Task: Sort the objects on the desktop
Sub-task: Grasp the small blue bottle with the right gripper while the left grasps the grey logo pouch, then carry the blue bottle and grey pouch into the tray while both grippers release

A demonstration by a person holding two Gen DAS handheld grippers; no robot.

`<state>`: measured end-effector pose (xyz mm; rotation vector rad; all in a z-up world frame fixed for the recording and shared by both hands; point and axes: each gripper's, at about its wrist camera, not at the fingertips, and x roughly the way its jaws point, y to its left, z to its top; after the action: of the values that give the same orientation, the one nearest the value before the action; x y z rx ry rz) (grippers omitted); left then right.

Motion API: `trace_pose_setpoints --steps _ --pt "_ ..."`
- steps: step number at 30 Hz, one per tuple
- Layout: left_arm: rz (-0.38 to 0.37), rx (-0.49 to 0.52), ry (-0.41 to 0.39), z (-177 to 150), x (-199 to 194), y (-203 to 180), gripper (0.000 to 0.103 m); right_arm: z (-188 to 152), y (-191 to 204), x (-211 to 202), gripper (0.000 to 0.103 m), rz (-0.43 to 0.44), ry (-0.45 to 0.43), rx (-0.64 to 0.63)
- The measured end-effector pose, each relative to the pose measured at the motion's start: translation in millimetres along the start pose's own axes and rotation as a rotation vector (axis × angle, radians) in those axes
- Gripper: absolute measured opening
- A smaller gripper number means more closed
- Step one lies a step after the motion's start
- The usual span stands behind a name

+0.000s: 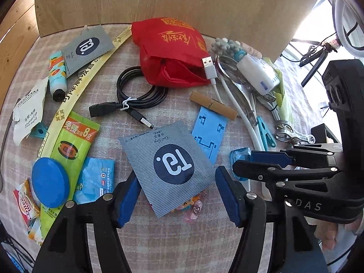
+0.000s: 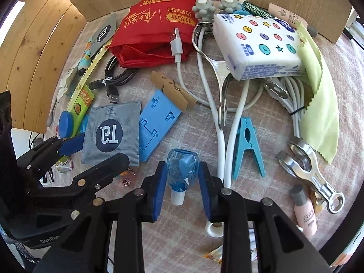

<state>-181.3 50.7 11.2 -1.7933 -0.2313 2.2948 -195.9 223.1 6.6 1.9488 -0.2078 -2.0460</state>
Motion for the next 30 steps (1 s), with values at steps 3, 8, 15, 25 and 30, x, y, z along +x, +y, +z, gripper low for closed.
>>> trace_pose_setpoints --steps 3,8,15,25,30 --pt "0.012 -0.014 -0.018 3.6 -0.6 0.5 0.043 -2.0 0.2 -1.3 0.028 -0.004 -0.005 -0.002" --pt "-0.005 -0.047 -0.014 -8.1 -2.9 9.0 0.016 -9.7 5.0 -2.0 0.028 0.002 -0.006 0.005" --pt "-0.02 -0.038 -0.062 -17.7 -30.2 -1.4 0.003 -22.1 0.7 -17.1 0.026 0.04 -0.026 0.026" --pt "-0.037 0.008 -0.111 -50.0 -78.5 -29.5 0.002 -51.3 -16.1 -67.2 0.026 0.081 -0.086 0.006" --pt "-0.064 0.067 -0.131 -61.9 -89.3 -73.4 0.002 -84.2 -42.1 -97.9 0.026 0.09 -0.147 0.03"
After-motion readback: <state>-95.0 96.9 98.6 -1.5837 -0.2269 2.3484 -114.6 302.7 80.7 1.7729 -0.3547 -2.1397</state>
